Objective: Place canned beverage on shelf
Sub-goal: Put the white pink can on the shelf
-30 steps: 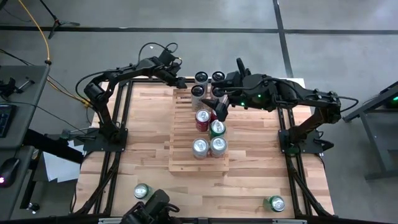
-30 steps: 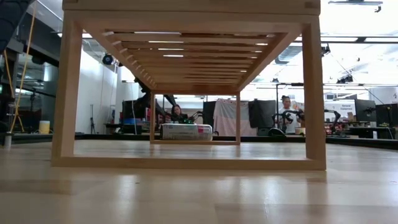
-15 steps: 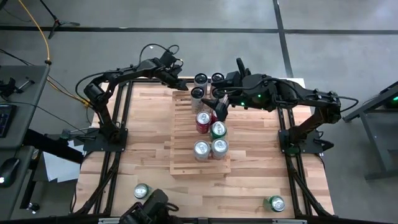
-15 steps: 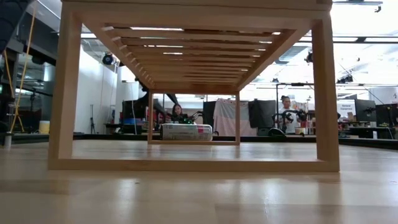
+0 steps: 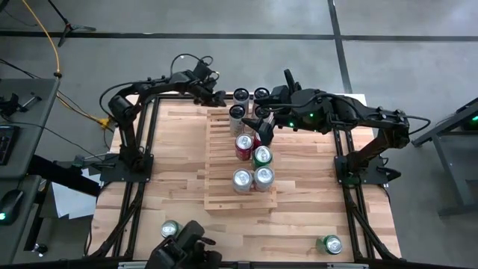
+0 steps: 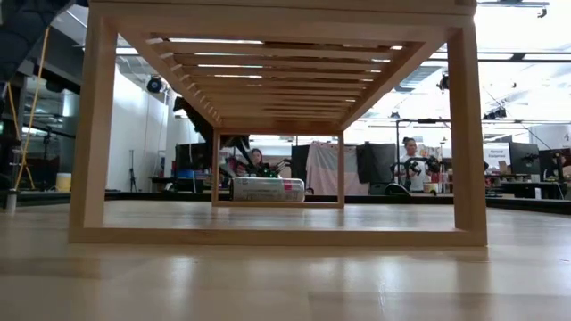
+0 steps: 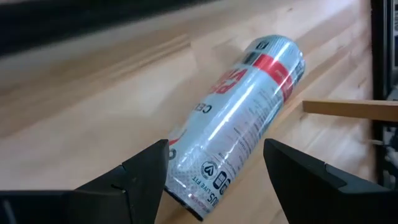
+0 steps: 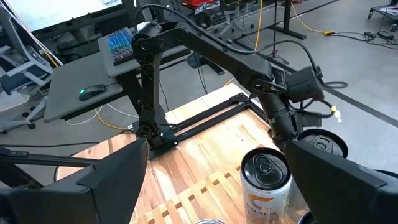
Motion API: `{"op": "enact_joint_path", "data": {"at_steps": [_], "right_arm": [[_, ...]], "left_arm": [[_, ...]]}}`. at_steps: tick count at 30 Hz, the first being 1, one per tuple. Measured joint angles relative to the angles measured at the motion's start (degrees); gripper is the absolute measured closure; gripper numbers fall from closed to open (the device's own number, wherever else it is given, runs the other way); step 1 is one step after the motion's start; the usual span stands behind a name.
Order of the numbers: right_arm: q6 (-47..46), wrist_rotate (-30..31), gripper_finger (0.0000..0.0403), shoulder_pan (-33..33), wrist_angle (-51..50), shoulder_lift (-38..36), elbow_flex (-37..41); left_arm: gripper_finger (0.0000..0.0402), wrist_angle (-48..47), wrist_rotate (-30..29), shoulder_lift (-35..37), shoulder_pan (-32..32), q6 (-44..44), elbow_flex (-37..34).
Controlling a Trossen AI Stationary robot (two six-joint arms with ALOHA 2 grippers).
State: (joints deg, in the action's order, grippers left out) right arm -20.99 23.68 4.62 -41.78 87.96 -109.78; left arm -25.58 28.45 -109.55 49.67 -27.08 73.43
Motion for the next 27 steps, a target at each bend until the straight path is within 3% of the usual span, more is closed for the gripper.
{"op": "enact_joint_path", "data": {"at_steps": [6, 16, 23, 27], "right_arm": [[-0.17, 0.0, 0.0039, 0.0, 0.0, 0.0, 0.0], [-0.02, -0.02, 0.0039, 0.0, -0.02, 0.0, 0.0], [-0.02, -0.04, 0.0039, 0.0, -0.04, 0.0, 0.0], [0.0, -0.04, 0.0039, 0.0, -0.04, 0.0, 0.0]], "left_arm": [[0.015, -0.1, 2.08, -1.34, -1.38, 0.74, 0.0], [0.015, 0.35, -1.54, -1.27, -4.91, 7.55, 0.08], [0.015, -1.7, -8.12, -1.08, -6.65, 16.14, 0.15], [0.015, -1.57, -8.22, -1.08, -7.27, 16.83, 0.17]]}}
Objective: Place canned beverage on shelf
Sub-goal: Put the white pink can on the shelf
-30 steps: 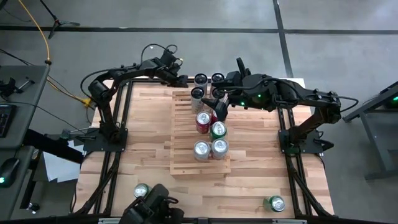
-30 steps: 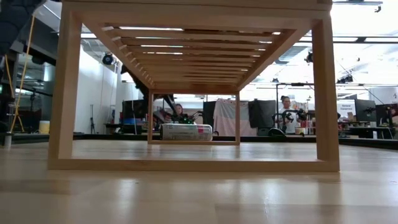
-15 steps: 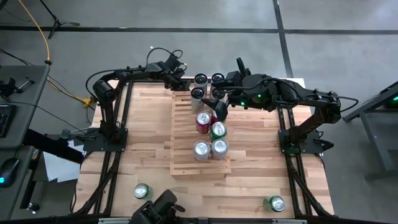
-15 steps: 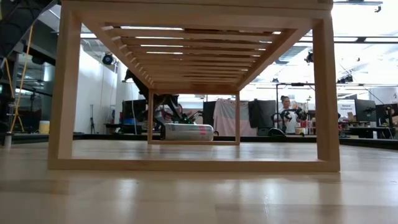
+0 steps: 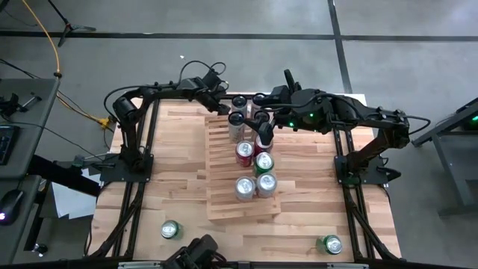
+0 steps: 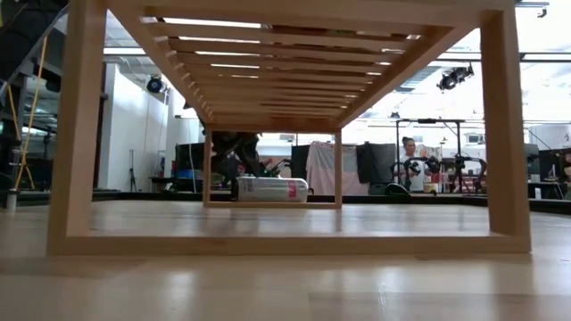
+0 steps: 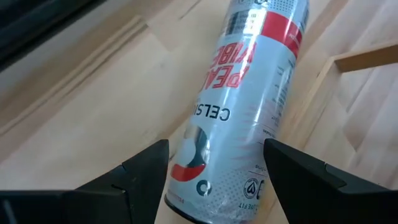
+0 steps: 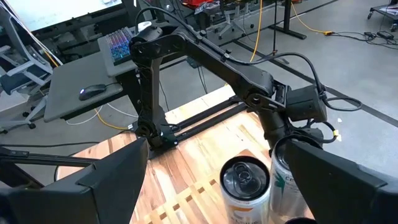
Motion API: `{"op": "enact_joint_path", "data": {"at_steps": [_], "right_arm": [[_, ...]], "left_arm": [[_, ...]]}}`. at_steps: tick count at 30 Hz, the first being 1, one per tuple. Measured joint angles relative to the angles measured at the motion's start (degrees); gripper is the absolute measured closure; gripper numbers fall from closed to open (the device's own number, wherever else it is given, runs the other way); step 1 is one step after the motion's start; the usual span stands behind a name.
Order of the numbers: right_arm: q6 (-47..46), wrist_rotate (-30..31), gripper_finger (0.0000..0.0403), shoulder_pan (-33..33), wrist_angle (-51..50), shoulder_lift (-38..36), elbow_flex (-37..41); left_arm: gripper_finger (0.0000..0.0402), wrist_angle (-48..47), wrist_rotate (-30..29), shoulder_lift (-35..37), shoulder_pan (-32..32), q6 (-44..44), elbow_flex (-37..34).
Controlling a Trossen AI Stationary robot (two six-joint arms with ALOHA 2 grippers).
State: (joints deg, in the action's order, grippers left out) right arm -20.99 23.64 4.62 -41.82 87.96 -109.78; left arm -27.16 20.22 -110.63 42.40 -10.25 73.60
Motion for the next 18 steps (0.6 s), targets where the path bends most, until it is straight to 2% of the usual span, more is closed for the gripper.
{"op": "enact_joint_path", "data": {"at_steps": [3, 7, 12, 18], "right_arm": [[0.0, 0.01, 0.0039, 0.0, 0.0, 0.0, 0.0], [-0.14, 0.0, 0.0039, 0.0, -0.01, 0.0, 0.0], [-0.03, 0.01, 0.0039, 0.0, -0.02, 0.0, 0.0], [-0.02, 0.01, 0.0039, -0.01, -0.02, 0.0, 0.0]], "left_arm": [[0.015, -0.03, -0.19, -0.04, -0.27, 1.66, -0.02], [0.015, -1.13, -4.62, 0.12, -0.99, 6.0, 0.05], [0.0149, -1.57, -7.23, 0.07, -1.7, 9.64, 0.04], [0.0149, -3.13, -14.16, 0.16, -2.73, 14.59, 0.05]]}}
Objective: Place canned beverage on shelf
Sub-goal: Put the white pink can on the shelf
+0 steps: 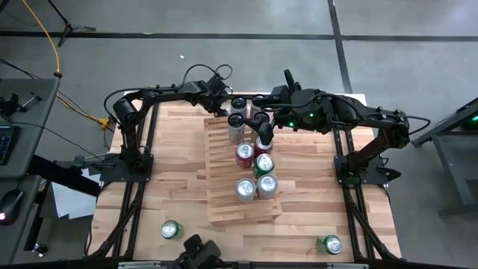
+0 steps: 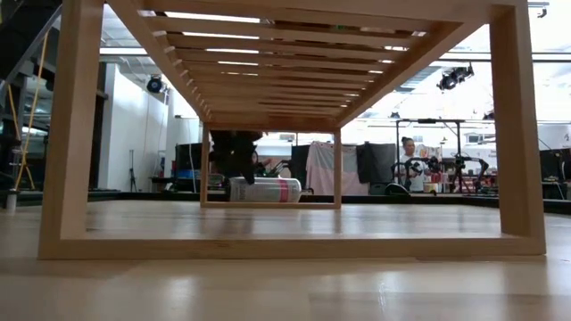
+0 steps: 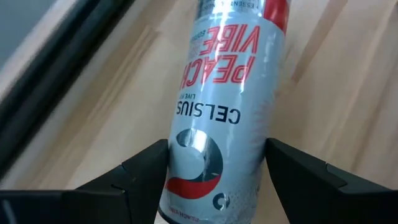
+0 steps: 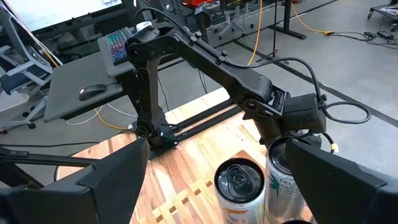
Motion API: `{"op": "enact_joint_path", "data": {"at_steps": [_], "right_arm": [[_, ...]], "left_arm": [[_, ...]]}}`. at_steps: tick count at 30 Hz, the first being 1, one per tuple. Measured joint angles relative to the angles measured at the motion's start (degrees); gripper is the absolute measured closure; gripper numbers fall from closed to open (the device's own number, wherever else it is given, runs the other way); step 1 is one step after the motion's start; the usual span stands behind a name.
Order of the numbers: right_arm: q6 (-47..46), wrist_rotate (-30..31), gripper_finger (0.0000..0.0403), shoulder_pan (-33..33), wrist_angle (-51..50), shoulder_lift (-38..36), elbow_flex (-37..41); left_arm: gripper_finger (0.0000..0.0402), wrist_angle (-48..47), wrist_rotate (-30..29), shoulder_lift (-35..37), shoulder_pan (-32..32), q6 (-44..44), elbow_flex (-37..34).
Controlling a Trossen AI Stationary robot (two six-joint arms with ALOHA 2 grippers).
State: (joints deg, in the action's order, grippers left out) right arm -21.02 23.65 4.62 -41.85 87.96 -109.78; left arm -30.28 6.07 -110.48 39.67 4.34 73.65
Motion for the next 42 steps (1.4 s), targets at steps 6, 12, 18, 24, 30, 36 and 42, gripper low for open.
{"op": "enact_joint_path", "data": {"at_steps": [6, 12, 18, 24, 30, 36, 42], "right_arm": [[0.02, 0.01, 0.0039, -0.01, 0.0, 0.0, 0.0], [0.02, 0.01, 0.0039, 0.0, 0.0, 0.0, 0.0], [0.02, 0.01, 0.0039, -0.01, 0.0, 0.0, 0.0], [0.38, 0.01, 0.0039, -0.12, 0.0, 0.0, 0.0], [0.46, 0.01, 0.0039, -0.12, 0.02, 0.0, 0.0], [0.48, 0.01, 0.0039, -0.12, 0.02, 0.0, 0.0], [0.5, 0.01, 0.0039, -0.12, 0.02, 0.0, 0.01]], "left_arm": [[0.0149, -2.76, -7.74, -0.04, -0.29, 1.51, 0.01], [0.0149, -4.89, -10.82, -0.1, -0.13, 0.6, -0.03], [0.0149, -7.57, -14.19, -0.13, -0.1, -2.03, -0.03], [0.0149, -11.25, -16.34, -0.06, 0.11, -3.37, -0.03], [0.0149, -13.5, -16.75, -0.02, 0.17, -5.22, -0.03], [0.0149, -18.82, -19.31, 0.02, 0.17, -5.36, -0.01], [0.0149, -20.44, -21.73, 0.29, 0.17, -5.36, -0.18]]}}
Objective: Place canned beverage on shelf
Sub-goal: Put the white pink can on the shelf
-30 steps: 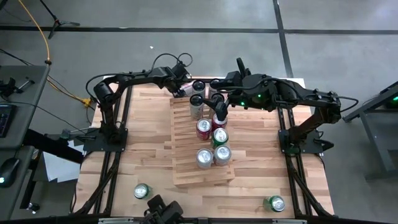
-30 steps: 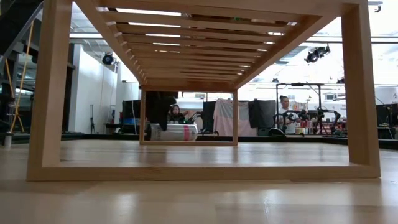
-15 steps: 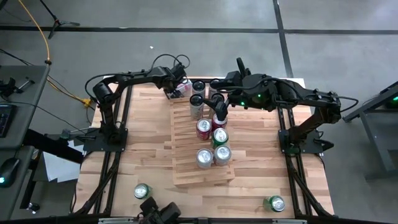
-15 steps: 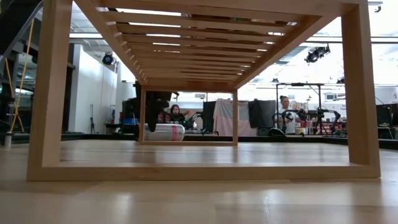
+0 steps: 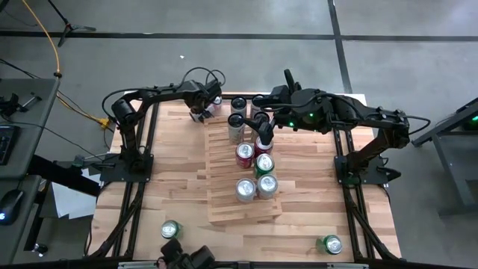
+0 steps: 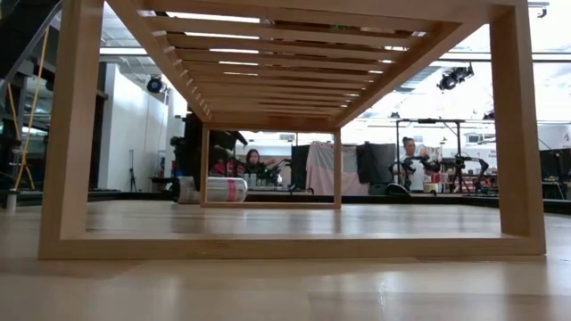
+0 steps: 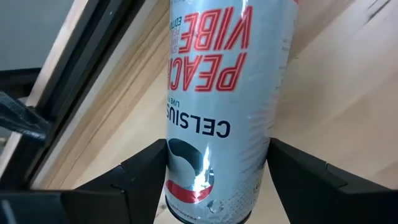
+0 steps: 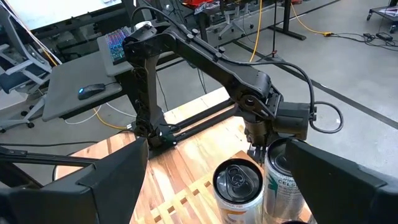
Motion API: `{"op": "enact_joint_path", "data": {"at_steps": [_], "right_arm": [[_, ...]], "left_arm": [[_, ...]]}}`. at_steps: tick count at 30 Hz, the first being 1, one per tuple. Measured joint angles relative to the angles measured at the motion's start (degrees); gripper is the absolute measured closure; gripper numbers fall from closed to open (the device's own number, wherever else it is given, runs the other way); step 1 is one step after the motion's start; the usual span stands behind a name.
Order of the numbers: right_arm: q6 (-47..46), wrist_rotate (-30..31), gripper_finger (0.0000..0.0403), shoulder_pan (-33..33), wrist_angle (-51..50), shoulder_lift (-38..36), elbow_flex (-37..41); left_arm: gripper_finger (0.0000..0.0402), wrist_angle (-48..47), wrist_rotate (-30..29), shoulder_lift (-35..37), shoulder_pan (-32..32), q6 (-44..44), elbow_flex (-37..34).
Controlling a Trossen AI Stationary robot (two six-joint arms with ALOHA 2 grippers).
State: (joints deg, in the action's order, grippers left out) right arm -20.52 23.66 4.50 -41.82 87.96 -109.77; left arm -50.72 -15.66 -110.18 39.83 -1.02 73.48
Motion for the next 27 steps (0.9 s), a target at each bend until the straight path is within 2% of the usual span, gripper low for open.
{"op": "enact_joint_path", "data": {"at_steps": [7, 14, 23, 27], "right_arm": [[1.0, -0.01, 0.0039, -0.01, -0.23, 0.0, 0.0], [1.06, 0.0, 0.0039, -0.01, -0.24, 0.0, 0.01], [1.06, 0.0, 0.0039, -0.01, -0.37, 0.0, 0.01], [1.08, 0.0, 0.0039, -0.01, -0.37, 0.0, 0.01]], "left_arm": [[0.0149, 0.04, -6.06, 1.5, -0.92, -0.17, -0.38], [0.0143, 1.03, -2.94, 1.79, -0.47, 2.58, -0.24], [0.0053, 1.15, -1.36, 1.74, 0.33, 5.8, -0.2], [0.0041, 1.05, -2.08, 1.76, 0.33, 5.5, -0.18]]}}
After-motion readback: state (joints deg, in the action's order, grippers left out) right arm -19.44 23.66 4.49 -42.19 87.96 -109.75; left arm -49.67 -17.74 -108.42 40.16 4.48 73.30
